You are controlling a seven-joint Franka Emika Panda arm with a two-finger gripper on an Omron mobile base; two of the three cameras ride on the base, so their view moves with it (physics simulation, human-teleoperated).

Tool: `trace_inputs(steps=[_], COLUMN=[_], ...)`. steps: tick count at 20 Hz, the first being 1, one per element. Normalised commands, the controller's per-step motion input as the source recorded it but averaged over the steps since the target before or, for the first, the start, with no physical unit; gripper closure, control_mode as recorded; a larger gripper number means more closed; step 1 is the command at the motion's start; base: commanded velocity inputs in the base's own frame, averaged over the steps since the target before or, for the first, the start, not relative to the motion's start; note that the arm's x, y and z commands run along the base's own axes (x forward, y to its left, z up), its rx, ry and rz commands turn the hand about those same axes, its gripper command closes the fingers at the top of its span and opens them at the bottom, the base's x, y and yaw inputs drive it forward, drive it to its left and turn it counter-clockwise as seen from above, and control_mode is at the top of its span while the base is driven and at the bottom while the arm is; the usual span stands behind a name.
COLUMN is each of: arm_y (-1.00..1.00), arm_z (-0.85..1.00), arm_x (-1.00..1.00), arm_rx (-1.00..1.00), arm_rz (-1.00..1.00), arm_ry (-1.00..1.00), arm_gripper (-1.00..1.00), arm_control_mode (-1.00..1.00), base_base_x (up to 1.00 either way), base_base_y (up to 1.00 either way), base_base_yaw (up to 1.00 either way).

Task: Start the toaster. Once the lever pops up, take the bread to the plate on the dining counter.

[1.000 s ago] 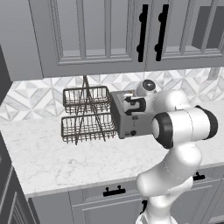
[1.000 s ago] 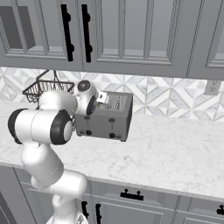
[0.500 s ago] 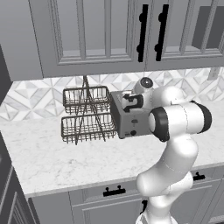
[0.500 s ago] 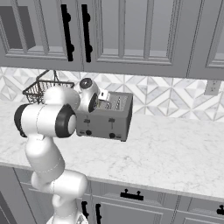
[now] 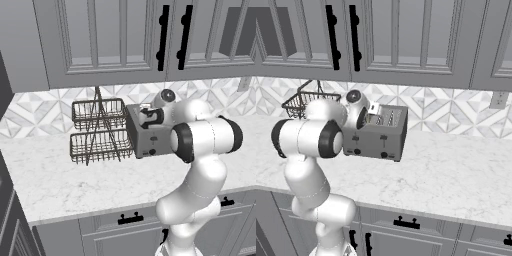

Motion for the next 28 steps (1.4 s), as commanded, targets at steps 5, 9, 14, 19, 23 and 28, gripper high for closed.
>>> trace_inputs(steps=[5, 9, 14, 19, 23, 28], arm_y=[0.0, 0.0, -0.03, -0.01, -0.01, -0.03], arm_z=[0.0, 0.26, 0.99, 0.97, 0.64, 0.41], arm_x=[-0.23, -0.44, -0.45, -0.19, -0.41, -0.86], arm_rx=[0.0, 0.02, 0.08, 0.08, 0.06, 0.07], arm_rz=[0.0, 0.0, 0.0, 0.0, 0.0, 0.0], arm_ry=[-0.17, -0.24, -0.31, -0.25, -0.05, 0.15], arm_gripper=[1.0, 1.0, 1.0, 1.0, 1.0, 1.0], arm_control_mode=[-1.0, -1.0, -1.0, -1.0, -1.0, -1.0], base_base_x=[0.0, 0.0, 0.0, 0.0, 0.0, 0.0], base_base_y=[0.0, 0.0, 0.0, 0.0, 0.0, 0.0], base_base_yaw=[0.0, 0.0, 0.0, 0.0, 0.0, 0.0])
